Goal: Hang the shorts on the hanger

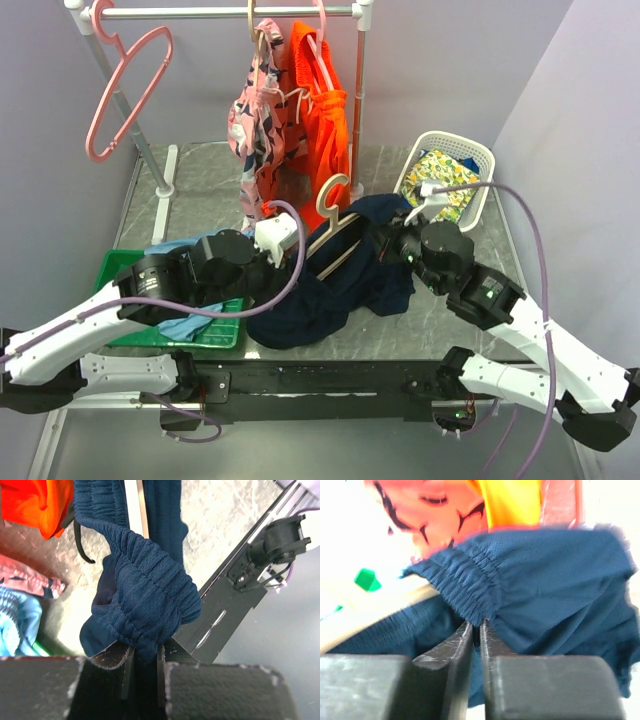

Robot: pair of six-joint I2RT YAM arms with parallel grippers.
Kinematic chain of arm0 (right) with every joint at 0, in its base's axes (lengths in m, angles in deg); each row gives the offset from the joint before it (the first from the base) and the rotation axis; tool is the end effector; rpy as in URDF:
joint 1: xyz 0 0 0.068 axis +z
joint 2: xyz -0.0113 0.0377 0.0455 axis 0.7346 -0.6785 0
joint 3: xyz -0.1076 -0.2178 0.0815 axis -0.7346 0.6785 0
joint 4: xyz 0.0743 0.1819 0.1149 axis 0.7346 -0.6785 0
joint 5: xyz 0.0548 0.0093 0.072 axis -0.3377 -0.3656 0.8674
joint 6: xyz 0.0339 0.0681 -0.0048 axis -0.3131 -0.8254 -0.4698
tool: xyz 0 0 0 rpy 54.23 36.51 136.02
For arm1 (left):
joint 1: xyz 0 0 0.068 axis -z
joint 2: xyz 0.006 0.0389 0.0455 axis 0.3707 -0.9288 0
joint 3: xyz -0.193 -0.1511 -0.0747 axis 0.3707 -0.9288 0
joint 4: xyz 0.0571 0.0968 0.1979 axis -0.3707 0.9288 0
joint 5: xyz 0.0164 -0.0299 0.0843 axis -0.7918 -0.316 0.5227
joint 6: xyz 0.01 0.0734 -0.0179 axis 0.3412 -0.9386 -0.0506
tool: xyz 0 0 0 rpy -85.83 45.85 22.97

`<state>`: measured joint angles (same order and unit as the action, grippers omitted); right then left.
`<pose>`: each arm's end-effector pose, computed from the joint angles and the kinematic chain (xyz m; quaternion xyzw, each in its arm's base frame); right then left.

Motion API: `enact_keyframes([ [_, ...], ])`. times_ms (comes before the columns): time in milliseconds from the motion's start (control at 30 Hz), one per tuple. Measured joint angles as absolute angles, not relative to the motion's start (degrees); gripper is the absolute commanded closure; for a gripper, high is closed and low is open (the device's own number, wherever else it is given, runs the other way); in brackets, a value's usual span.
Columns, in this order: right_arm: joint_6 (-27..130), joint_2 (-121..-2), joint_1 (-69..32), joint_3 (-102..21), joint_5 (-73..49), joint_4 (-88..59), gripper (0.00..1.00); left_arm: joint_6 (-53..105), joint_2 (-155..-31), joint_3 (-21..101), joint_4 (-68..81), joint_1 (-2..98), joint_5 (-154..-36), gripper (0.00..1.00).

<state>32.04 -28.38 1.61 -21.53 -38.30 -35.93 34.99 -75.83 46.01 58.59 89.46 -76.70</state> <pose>0.1354 0.1232 0.3579 -0.0500 0.7767 0.2724 0.5657 0.0804 -0.1668 0.3822 0.3049 0.8079 -0.2939 0.4098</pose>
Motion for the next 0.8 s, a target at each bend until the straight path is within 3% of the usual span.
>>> enact_keyframes([
  [33, 32.1, -29.1, 1.7, -23.5, -39.3, -37.0, 1.0, 34.9, -75.7, 46.0, 59.1, 89.4, -76.7, 0.99],
  [167, 31.8, -32.5, 2.0, -34.2, -41.1, -41.2, 1.0, 34.3, -74.4, 46.0, 60.4, 89.4, -77.1, 0.99],
  [267, 31.8, -34.0, 3.9, -40.1, -41.4, -42.1, 0.86, 33.5, -72.2, 46.0, 60.3, 89.4, -77.2, 0.99],
  [300, 31.7, -34.1, 4.6, -40.7, -41.4, -42.0, 0.68, 33.3, -71.3, 46.0, 60.3, 89.4, -77.2, 0.99],
  [433, 31.6, -34.1, 7.1, -39.3, -40.6, -41.5, 0.44, 32.6, -68.4, 47.8, 61.3, 89.4, -77.1, 0.99],
  [633, 33.2, -32.9, 7.7, -38.2, -39.3, -42.2, 0.29, 31.6, -67.0, 49.8, 64.7, 89.4, -77.0, 0.99],
  [800, 34.7, -33.1, 7.7, -40.8, -39.5, -41.3, 0.29, 32.5, -64.2, 46.5, 65.5, 89.4, -78.9, 0.99],
])
